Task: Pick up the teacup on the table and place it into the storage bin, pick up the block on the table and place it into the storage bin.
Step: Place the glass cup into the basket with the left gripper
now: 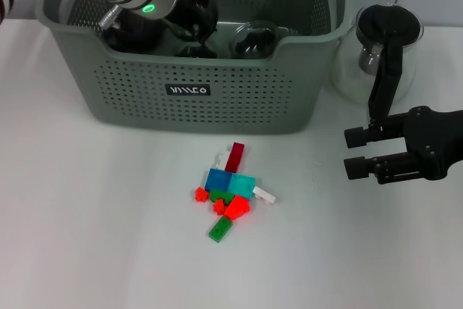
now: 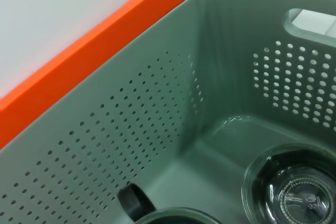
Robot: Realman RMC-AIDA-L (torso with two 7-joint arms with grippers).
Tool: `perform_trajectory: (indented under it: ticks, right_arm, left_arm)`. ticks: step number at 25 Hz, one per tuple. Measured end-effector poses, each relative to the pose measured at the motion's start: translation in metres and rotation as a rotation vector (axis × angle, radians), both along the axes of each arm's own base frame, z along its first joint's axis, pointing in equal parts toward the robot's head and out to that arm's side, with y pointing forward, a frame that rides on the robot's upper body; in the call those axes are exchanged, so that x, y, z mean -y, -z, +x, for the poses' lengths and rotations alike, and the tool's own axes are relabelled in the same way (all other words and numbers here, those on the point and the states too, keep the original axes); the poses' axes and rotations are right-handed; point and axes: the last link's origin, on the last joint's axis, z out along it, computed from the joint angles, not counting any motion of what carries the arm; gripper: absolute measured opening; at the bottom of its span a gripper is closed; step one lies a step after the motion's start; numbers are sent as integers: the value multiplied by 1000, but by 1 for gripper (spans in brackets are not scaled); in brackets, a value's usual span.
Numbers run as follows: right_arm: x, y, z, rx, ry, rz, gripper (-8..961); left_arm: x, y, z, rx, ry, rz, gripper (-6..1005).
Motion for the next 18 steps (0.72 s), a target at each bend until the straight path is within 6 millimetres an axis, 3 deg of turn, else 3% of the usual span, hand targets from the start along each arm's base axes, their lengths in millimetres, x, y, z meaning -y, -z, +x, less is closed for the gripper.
perform_trajectory:
  ticks: [4,9,14,18]
  right_arm:
    - [0,0,0,0,-2,0,688]
    - [0,0,-1,0,-2,0,688]
    - [0,0,-1,0,-1,0,689]
    - [0,0,-1,-1,-3,-2,688]
  left_arm:
    - [-1,-3,0,8,2,16,70]
    - [0,-5,1,13,9,25,224]
    - [0,-7,1,18,5,28,309]
    - [0,-19,2,44,-5,60,369]
